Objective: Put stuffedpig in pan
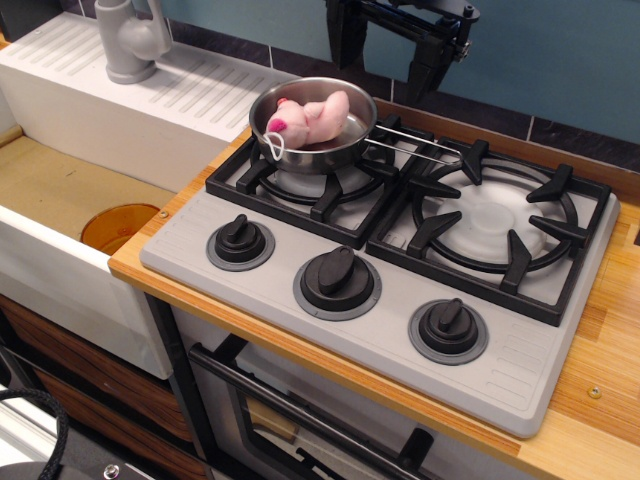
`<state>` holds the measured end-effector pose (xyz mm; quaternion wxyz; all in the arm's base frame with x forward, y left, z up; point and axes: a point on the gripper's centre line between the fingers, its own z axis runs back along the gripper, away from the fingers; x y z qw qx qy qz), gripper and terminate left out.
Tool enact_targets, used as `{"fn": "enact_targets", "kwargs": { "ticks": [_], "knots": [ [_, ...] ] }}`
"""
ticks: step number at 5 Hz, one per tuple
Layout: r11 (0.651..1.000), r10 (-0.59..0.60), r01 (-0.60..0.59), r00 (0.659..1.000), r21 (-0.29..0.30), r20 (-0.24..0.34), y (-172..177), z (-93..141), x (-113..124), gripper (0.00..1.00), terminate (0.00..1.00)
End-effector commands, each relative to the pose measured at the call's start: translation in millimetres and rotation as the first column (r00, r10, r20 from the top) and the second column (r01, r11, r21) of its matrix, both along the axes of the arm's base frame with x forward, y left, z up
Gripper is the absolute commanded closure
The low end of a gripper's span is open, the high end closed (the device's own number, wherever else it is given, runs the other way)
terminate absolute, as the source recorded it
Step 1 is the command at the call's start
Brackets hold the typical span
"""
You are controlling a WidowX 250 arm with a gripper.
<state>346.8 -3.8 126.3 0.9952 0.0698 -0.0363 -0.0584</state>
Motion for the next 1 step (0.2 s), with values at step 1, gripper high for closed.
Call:
{"fn": "enact_targets", "kwargs": {
  "ticks": [1],
  "knots": [
    [0.999,-0.015,0.013,0.997,0.040,0.074,-4.2,30.0,5.9,0.00,1.00]
  ]
}}
